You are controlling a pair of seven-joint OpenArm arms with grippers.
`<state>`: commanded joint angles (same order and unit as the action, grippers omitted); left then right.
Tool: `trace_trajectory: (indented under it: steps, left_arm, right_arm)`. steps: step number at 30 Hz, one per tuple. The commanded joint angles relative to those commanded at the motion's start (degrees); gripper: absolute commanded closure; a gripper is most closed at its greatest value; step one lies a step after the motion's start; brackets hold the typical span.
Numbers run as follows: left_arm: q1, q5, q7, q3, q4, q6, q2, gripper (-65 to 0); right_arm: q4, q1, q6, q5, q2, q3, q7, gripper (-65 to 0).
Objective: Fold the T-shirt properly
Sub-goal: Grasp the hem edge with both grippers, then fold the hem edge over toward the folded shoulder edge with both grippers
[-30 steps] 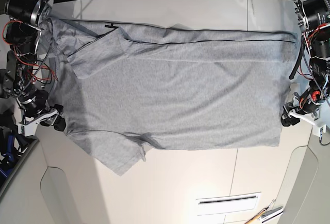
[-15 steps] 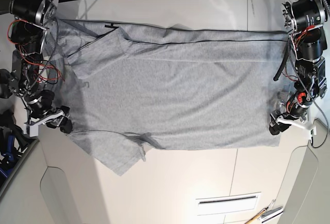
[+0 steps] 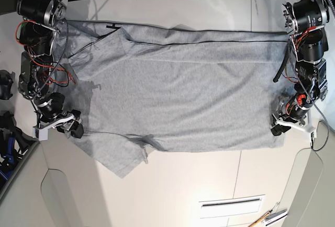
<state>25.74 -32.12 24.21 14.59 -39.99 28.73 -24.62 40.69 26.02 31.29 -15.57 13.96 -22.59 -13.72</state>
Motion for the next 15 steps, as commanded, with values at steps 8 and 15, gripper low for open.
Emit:
trace_trajectory:
  steps: [8, 15]
  left_arm:
    - [3.1, 0.1, 1.3, 0.0, 0.0, 0.0, 0.0, 0.0]
    - [3.8, 0.7, 3.1, 0.0, 0.0, 2.6, -0.7, 0.0]
  right_arm:
    - [0.0, 0.0, 0.83, 0.6, 0.3, 0.0, 0.0, 0.0]
    - [2.4, 0.0, 2.12, 1.7, 0.5, 0.0, -1.4, 0.0]
